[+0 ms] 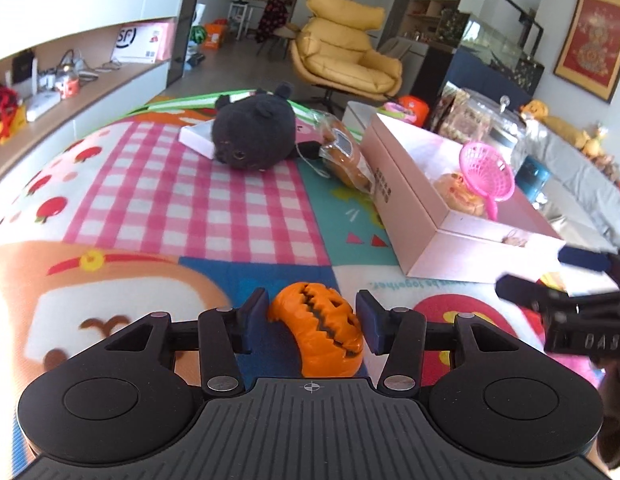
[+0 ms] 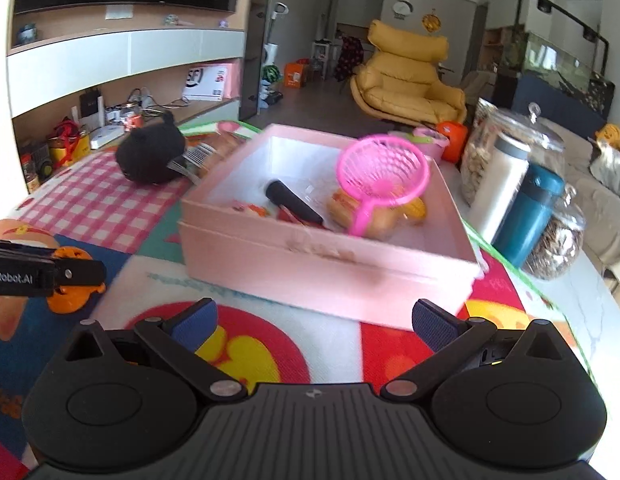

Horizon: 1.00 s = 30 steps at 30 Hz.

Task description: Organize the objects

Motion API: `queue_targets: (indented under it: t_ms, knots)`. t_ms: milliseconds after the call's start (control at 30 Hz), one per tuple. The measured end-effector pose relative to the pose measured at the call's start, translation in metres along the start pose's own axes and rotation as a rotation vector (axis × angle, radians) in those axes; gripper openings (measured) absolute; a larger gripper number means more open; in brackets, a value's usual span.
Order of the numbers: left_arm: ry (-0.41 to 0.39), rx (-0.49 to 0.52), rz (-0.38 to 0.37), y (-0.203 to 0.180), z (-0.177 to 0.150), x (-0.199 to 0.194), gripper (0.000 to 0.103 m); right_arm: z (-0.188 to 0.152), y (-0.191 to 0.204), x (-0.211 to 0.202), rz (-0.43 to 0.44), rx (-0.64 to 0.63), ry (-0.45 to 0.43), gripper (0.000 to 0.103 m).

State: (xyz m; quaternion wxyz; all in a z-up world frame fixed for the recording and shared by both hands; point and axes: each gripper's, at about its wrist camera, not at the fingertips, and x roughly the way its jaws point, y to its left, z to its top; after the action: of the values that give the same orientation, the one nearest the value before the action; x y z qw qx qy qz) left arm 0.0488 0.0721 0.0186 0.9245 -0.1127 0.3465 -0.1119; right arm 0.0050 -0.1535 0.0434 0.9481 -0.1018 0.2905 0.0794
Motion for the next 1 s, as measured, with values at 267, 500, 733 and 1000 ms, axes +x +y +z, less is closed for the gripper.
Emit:
queue_targets:
  t_ms: [267,500,733,1000]
  knots:
    - [-0.014,-0.033,-0.045,0.044,-0.006,-0.037,0.053,0.096,0.077,0.045,0.176,-0.174,0.006,0.103]
    - [-0.021,-0.078,-0.049,0.065,-0.013,-0.053,0.053,0.147,0.151,0.151,0.103,-0.29,0.097,0.103]
    - [-0.028,-0.123,-0.044,0.075,-0.023,-0.063,0.053,0.143,0.172,0.21,0.073,-0.294,0.23,0.093]
    - [-0.028,-0.121,-0.066,0.067,-0.028,-0.067,0.053,0.132,0.15,0.12,0.179,-0.275,0.18,0.083]
